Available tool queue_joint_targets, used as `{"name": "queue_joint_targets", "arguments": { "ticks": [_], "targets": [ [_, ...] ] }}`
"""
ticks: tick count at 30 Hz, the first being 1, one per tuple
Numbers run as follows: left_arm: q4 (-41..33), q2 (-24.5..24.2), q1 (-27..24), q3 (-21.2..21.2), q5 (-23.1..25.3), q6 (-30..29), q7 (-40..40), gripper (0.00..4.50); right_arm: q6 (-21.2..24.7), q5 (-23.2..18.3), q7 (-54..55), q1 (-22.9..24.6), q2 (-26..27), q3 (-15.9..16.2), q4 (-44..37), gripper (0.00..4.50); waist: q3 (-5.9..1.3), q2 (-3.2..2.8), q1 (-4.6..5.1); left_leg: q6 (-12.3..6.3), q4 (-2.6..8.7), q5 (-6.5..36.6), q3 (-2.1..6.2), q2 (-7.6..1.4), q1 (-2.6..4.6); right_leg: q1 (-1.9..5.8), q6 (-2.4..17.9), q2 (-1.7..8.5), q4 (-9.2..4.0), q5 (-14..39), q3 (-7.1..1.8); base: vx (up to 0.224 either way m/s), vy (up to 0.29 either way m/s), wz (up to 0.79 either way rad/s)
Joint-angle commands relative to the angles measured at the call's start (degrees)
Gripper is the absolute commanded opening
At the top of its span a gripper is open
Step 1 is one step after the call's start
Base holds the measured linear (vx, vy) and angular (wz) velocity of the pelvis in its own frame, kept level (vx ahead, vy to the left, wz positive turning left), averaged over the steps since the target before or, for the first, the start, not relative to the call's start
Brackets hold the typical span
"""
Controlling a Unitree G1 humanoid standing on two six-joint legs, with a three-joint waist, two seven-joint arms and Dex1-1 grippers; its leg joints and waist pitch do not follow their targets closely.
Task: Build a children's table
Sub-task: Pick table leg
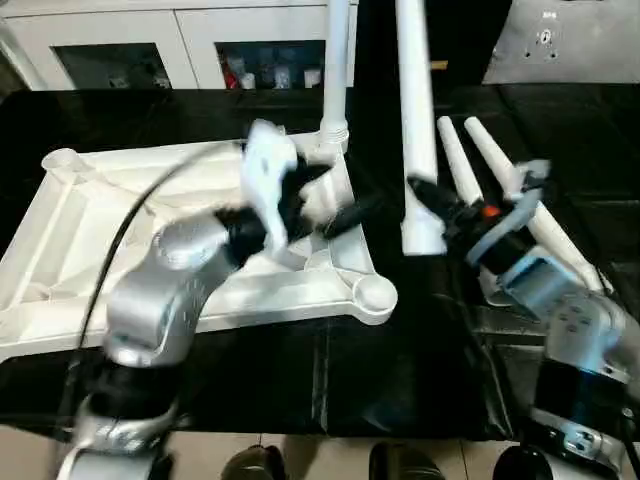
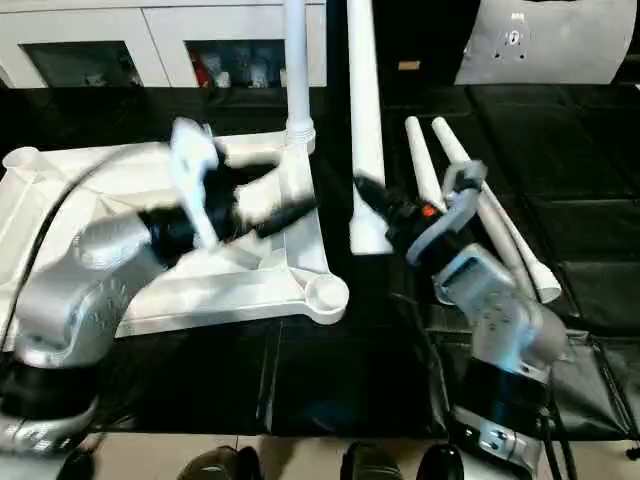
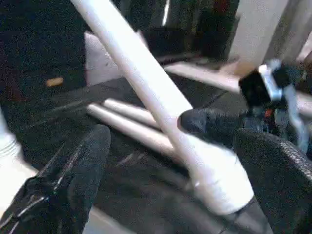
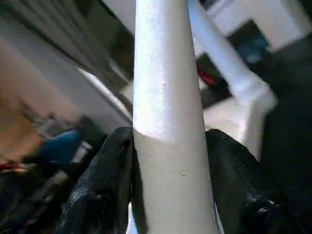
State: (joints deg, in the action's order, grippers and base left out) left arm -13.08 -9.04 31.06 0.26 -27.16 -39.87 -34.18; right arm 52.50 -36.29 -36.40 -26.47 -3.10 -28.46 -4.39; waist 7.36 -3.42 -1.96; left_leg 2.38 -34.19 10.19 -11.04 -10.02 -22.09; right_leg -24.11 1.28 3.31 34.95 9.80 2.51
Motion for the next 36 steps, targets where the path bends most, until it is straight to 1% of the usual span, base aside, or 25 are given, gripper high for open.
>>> {"name": "queue_joint_targets", "arguments": {
  "ticks": [1,2,3,4,6,8,10,11,12,13,14,17,18,20,22,23,25,27,28,31,32,33,34,35,36],
  "targets": [
    [-0.1,1.1,1.5,2.6,-4.3,-2.0,1.0,4.50,1.5,-3.0,-1.7,0.7,-0.2,0.2,-1.4,1.87,-4.80,0.94,-0.19,-5.30,3.12,4.1,1.13,-1.81,0.43,3.50,13.4,3.72,-4.42,11.1,-2.29,0.000,0.000,0.00],
    [0.4,3.7,3.2,4.9,-8.4,-4.2,2.5,4.50,2.3,-4.8,-3.7,1.6,-0.3,1.2,-3.0,1.87,-4.69,1.32,-0.25,-5.26,3.16,4.8,1.07,-1.81,0.50,3.40,12.9,3.72,-4.58,12.8,-2.26,0.000,0.000,0.00],
    [0.6,5.1,4.0,5.9,-10.2,-5.6,3.2,4.50,2.4,-5.5,-4.8,2.1,-0.4,1.8,-4.0,1.87,-4.56,1.35,-0.28,-5.17,3.11,5.1,0.99,-1.75,0.45,3.46,12.6,3.79,-4.66,13.6,-2.28,0.000,0.000,0.00],
    [0.7,5.2,4.1,6.0,-10.4,-5.7,3.3,4.50,2.5,-5.6,-4.9,2.2,-0.4,1.9,-4.1,1.87,-4.54,1.25,-0.40,-5.05,3.07,5.3,1.03,-1.75,0.43,3.47,12.3,3.81,-4.73,14.4,-2.27,0.000,0.000,0.00],
    [1.2,7.8,5.5,7.6,-13.7,-7.8,5.3,4.50,3.2,-7.9,-6.4,3.1,-1.0,2.8,-5.3,1.87,-4.35,1.51,-0.39,-5.08,3.23,5.9,1.15,-1.84,0.55,3.22,10.9,3.77,-5.17,17.4,-2.18,0.000,0.000,0.00],
    [1.6,9.2,6.2,8.6,-15.8,-8.7,7.0,4.50,3.5,-9.4,-6.9,3.5,-1.4,3.4,-5.9,1.87,-4.21,1.54,-0.37,-4.93,3.31,6.2,1.21,-1.77,0.48,3.19,9.5,3.75,-5.45,19.6,-2.14,0.000,0.000,0.00],
    [1.9,9.8,6.7,9.0,-16.8,-9.6,8.0,4.50,3.9,-10.4,-7.2,3.6,-1.7,3.7,-6.3,1.87,-4.03,1.62,-0.28,-4.67,3.38,6.3,1.23,-1.73,0.41,3.12,8.7,3.68,-5.63,20.6,-2.15,0.000,0.000,0.00],
    [1.9,9.9,6.8,9.1,-17.0,-9.8,8.2,4.50,4.0,-10.6,-7.2,3.6,-1.8,3.7,-6.3,1.87,-4.10,1.59,-0.28,-4.42,3.32,6.4,1.21,-1.63,0.48,3.12,8.3,3.66,-5.64,21.2,-2.13,0.000,0.000,0.00],
    [2.0,10.0,6.9,9.0,-17.2,-10.6,8.7,4.50,4.3,-11.3,-7.6,3.9,-2.2,4.1,-6.6,1.87,-4.01,1.74,-0.21,-4.37,3.45,6.3,1.28,-1.64,0.35,3.10,7.7,3.63,-5.81,21.7,-2.11,0.000,0.000,0.00],
    [2.1,9.9,6.8,8.8,-17.0,-11.1,8.9,4.50,4.4,-11.7,-7.8,4.0,-2.4,4.2,-6.8,1.87,-4.03,1.89,-0.17,-4.22,3.50,6.4,1.31,-1.72,0.47,3.02,7.3,3.63,-5.83,22.1,-2.12,0.000,0.000,0.00],
    [2.2,9.7,6.7,8.5,-16.5,-11.4,9.1,4.50,4.7,-12.1,-8.1,4.2,-2.6,4.4,-7.1,1.87,-4.03,1.75,-0.21,-4.19,3.54,6.4,1.37,-1.75,0.47,3.04,7.3,3.66,-5.80,22.1,-2.10,0.000,0.000,0.00],
    [3.0,9.7,6.7,8.5,-16.1,-12.1,10.4,4.50,5.0,-12.9,-8.7,4.6,-3.1,5.1,-7.7,1.87,-3.94,1.72,-0.19,-4.13,3.64,6.3,1.41,-1.82,0.45,3.02,6.9,3.67,-5.87,21.6,-2.11,0.000,0.000,0.00],
    [3.1,9.8,6.8,8.7,-17.1,-12.6,11.5,4.50,4.8,-13.5,-8.9,5.0,-3.8,6.0,-8.0,1.87,-4.07,1.79,-0.24,-4.25,3.71,5.1,1.48,-1.95,0.48,3.12,7.2,3.65,-5.61,19.2,-2.07,0.000,0.000,0.00],
    [3.1,9.9,6.9,8.8,-17.7,-12.9,12.0,4.50,4.5,-13.9,-9.1,5.2,-4.1,6.5,-8.2,1.87,-4.14,1.73,-0.26,-4.57,3.71,4.4,1.45,-2.05,0.56,3.11,7.9,3.68,-5.51,17.2,-2.09,0.000,0.000,0.00],
    [3.1,10.0,6.9,8.8,-17.9,-13.1,12.5,4.50,4.1,-14.2,-9.4,5.5,-4.4,7.0,-8.4,1.87,-4.24,1.87,-0.29,-5.35,3.61,2.9,1.36,-2.00,0.34,3.33,9.5,3.77,-5.19,13.8,-2.12,0.000,0.000,0.00],
    [3.0,10.1,6.8,9.0,-18.1,-13.3,12.8,4.50,2.9,-13.2,-9.7,5.7,-4.9,8.1,-8.7,1.87,-4.30,1.81,-0.32,-5.52,3.57,2.6,1.37,-2.05,0.35,3.35,9.7,3.82,-5.10,13.2,-2.13,0.000,0.000,0.00],
    [3.0,10.2,6.8,9.1,-18.3,-13.4,12.8,4.50,2.4,-12.7,-9.9,5.8,-5.1,8.7,-8.8,1.87,-4.44,1.79,-0.41,-6.24,3.42,1.0,1.34,-2.14,0.34,3.39,10.6,3.84,-4.84,10.6,-2.12,0.000,0.000,0.00],
    [2.1,10.1,6.2,9.1,-19.4,-13.7,12.1,4.22,-3.2,-6.2,-10.2,6.6,-6.4,13.0,-9.5,1.87,-4.60,1.70,-0.48,-7.12,3.20,-0.5,1.35,-2.23,0.26,3.41,11.6,3.96,-4.41,7.5,-2.09,0.000,0.000,0.00],
    [1.6,9.8,5.6,8.5,-19.3,-13.4,11.5,4.22,-5.8,-3.8,-9.5,6.6,-6.5,14.8,-9.4,1.87,-4.60,1.70,-0.48,-7.12,3.20,-0.5,1.35,-2.23,0.26,3.41,11.6,3.96,-4.41,7.5,-2.09,0.000,0.000,0.00],
    [0.1,8.7,4.1,6.5,-18.6,-12.3,9.8,4.14,-11.1,0.3,-8.3,6.7,-5.9,18.0,-9.2,1.87,-4.77,1.84,-0.25,-8.33,2.94,-1.9,1.33,-2.13,-0.24,3.46,11.9,4.01,-3.94,4.7,-2.15,0.000,0.000,0.00],
    [-0.6,7.9,3.4,5.1,-17.5,-11.4,8.8,4.14,-12.2,0.9,-7.9,6.7,-5.5,18.6,-9.0,1.87,-4.77,1.79,-0.23,-8.63,2.92,-2.0,1.30,-2.12,-0.19,3.42,12.1,3.96,-3.84,4.3,-2.14,0.000,0.000,0.00],
    [-1.1,7.3,3.0,4.2,-16.8,-10.7,8.2,4.14,-12.8,1.2,-7.7,6.7,-5.2,19.0,-8.9,1.87,-4.53,1.68,-0.28,-9.32,3.03,-1.0,1.33,-2.24,-0.12,3.25,12.2,3.99,-4.12,5.6,-2.12,0.000,0.000,0.00],
    [-1.7,6.6,2.3,2.9,-15.5,-9.5,7.5,4.14,-14.7,2.5,-7.5,6.9,-5.1,20.0,-8.3,1.86,-4.53,1.68,-0.28,-9.32,3.03,-1.0,1.33,-2.24,-0.12,3.25,12.2,3.99,-4.12,5.6,-2.12,0.000,0.000,0.00],
    [-2.4,5.9,1.3,1.3,-13.4,-6.9,6.6,4.14,-18.4,5.2,-7.9,7.5,-5.3,22.2,-7.3,1.86,-4.52,1.62,-0.21,-9.23,3.06,-0.3,1.33,-2.50,-0.03,3.12,11.9,4.04,-4.22,6.8,-2.13,0.000,0.000,0.00],
    [-2.6,5.8,1.1,1.0,-12.9,-6.3,6.4,4.14,-19.5,5.9,-8.1,7.6,-5.5,22.8,-7.0,1.86,-4.45,1.58,-0.22,-8.69,3.11,0.5,1.33,-2.58,0.06,3.06,11.5,4.04,-4.29,7.9,-2.13,0.000,0.000,0.00]
  ]
}}
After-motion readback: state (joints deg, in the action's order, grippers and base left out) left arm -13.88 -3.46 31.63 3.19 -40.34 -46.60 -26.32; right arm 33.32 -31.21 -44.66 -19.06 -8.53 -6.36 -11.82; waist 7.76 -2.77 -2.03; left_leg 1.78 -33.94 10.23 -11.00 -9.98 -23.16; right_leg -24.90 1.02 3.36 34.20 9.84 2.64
